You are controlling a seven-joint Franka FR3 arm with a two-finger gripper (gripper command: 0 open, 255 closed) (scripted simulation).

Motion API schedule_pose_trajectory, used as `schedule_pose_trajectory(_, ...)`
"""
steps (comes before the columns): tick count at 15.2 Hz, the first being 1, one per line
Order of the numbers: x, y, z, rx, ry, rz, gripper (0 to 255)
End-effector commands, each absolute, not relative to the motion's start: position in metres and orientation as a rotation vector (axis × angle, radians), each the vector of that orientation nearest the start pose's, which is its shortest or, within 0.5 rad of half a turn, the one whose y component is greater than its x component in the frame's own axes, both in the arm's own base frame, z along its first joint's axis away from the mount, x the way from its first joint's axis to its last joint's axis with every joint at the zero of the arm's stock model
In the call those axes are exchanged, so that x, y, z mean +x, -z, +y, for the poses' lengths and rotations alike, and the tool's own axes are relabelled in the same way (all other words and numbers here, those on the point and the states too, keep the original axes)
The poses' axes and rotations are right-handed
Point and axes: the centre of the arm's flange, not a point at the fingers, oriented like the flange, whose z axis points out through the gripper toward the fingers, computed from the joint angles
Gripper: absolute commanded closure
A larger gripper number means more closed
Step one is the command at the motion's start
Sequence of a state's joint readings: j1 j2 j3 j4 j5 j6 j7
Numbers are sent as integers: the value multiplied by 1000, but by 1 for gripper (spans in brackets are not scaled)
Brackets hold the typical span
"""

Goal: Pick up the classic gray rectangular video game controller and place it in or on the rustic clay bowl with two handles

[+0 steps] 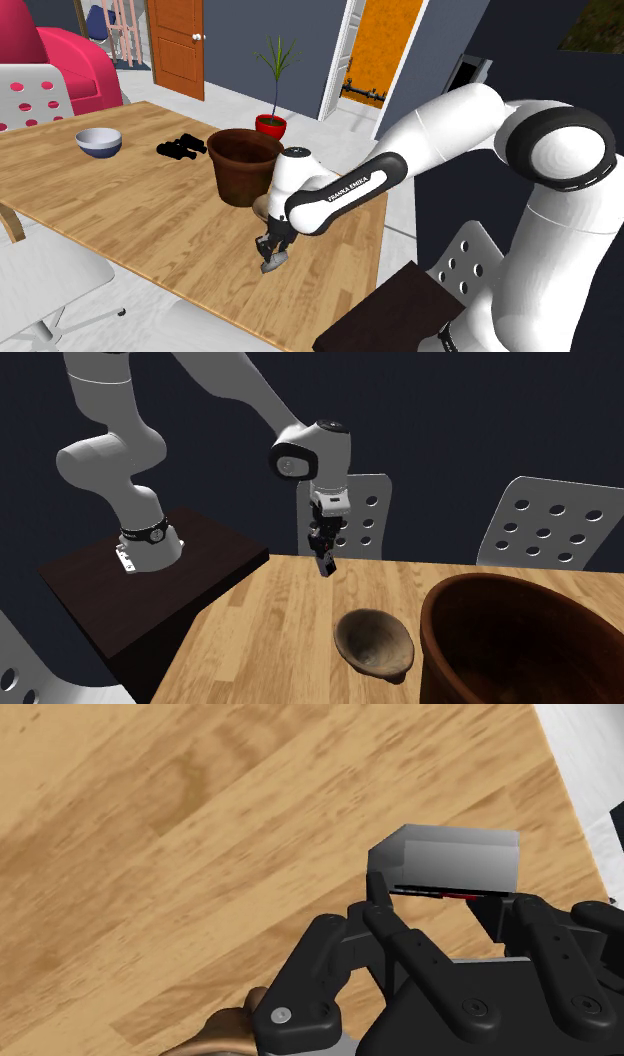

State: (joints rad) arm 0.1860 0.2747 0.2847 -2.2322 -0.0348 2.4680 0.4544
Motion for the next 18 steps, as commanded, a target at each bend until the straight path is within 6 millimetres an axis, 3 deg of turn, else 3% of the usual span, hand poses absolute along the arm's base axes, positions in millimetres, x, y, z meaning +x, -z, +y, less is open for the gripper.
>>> schedule_pose_trajectory(1, 485, -261, 247, -3103, -76, -54, 255)
schedule_pose_trajectory(9, 485, -299, 247, -3103, -76, -54, 255)
schedule_pose_trajectory(18, 582, -301, 178, -3103, -76, -54, 255)
